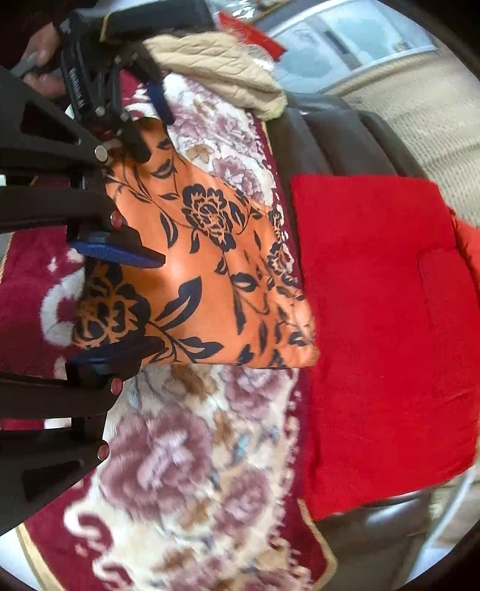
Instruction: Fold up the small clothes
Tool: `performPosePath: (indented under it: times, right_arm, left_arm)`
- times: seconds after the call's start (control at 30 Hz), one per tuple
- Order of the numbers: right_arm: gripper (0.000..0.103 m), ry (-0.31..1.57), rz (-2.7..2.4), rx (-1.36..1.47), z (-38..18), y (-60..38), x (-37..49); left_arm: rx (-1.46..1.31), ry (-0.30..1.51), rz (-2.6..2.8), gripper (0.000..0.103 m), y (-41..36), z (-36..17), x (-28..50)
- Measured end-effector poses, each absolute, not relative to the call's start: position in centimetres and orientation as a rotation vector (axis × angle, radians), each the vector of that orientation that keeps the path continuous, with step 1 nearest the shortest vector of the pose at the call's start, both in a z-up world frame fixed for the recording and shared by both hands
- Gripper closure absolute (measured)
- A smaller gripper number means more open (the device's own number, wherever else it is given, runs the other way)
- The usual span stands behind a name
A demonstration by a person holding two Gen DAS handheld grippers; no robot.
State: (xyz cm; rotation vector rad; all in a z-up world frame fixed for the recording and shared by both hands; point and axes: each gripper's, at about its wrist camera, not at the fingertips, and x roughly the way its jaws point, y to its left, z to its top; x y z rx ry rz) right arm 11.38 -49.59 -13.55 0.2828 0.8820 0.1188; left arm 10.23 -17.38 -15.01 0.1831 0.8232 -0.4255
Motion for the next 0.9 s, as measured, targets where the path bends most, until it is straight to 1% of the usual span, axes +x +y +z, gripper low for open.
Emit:
performPosePath:
  times: [0.07, 0.1, 0.17, 0.3, 0.43, 0.9]
  right_arm:
    - [0.059, 0.865, 0.099, 0.233, -12.2, -49.0, 10.5]
    - [0.055, 0.855, 0.086, 0.214, -11.5, -48.8, 10.1]
    - [0.055, 0.831, 0.056, 0.172, -10.1, -48.3, 9.2]
    - [0.05, 0.785, 0.01, 0.116, -7.6, -47.6, 7.4]
    - [0.05, 0.744, -0.035, 0.084, -5.7, -47.3, 5.9]
    - [0.049, 0.65, -0.115, 0.063, -1.3, -46.8, 1.6]
  left_arm:
    - [0.208, 0.781, -0.392, 0.016, -17.3, -13.6, 9.3]
    - [0.215, 0.757, -0.379, 0.016, -17.2, -12.9, 8.8]
    - [0.222, 0.718, -0.359, 0.015, -16.7, -11.7, 8.1]
    - [0.225, 0.637, -0.318, 0.012, -15.9, -9.0, 6.4]
    - [0.207, 0.585, -0.285, 0.011, -15.0, -7.1, 5.3]
    - [0.142, 0.513, -0.228, 0.009, -12.7, -2.5, 1.6]
